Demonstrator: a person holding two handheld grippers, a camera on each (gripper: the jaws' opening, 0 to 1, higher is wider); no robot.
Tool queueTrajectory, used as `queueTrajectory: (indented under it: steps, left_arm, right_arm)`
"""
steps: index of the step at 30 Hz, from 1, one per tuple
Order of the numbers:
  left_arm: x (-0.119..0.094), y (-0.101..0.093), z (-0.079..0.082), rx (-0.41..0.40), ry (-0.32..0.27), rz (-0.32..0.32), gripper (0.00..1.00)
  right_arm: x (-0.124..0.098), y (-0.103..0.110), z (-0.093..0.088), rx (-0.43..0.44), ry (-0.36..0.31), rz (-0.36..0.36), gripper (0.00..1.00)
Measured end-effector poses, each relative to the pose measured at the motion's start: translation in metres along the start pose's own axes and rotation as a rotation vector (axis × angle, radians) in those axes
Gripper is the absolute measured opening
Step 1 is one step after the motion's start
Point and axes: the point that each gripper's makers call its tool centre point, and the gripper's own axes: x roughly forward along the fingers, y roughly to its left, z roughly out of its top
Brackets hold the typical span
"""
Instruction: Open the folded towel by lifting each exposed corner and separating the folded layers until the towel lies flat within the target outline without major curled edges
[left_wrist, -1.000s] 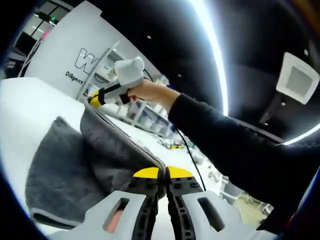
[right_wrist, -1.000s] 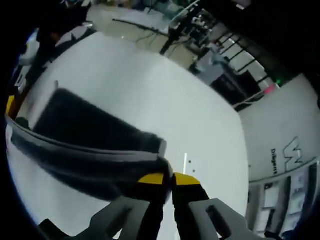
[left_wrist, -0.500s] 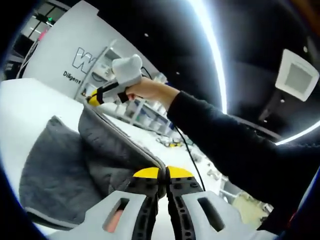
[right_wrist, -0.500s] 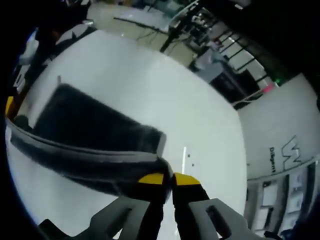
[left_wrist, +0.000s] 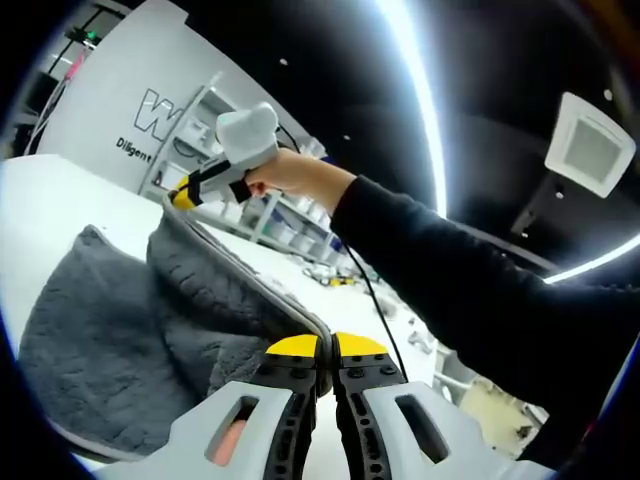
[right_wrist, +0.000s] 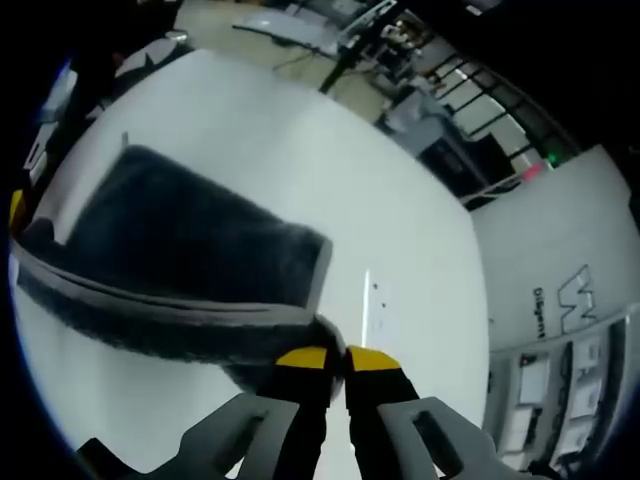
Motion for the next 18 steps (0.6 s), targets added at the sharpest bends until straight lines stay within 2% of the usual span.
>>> queueTrajectory:
  steps: [12,18]
  left_arm:
    - [0.013,-0.014,-0.018,-0.002,0.033,-0.018,0.02]
    - [0.017,-0.017,-0.019,0.007,0.039,-0.019,0.02]
  right_arm:
    - [-0.007,0.005,-0.018,0.014,0.006,-0.014,0.0]
    - [-0.012,0.005,-0.023,0.02,0.001,-0.029,0.0]
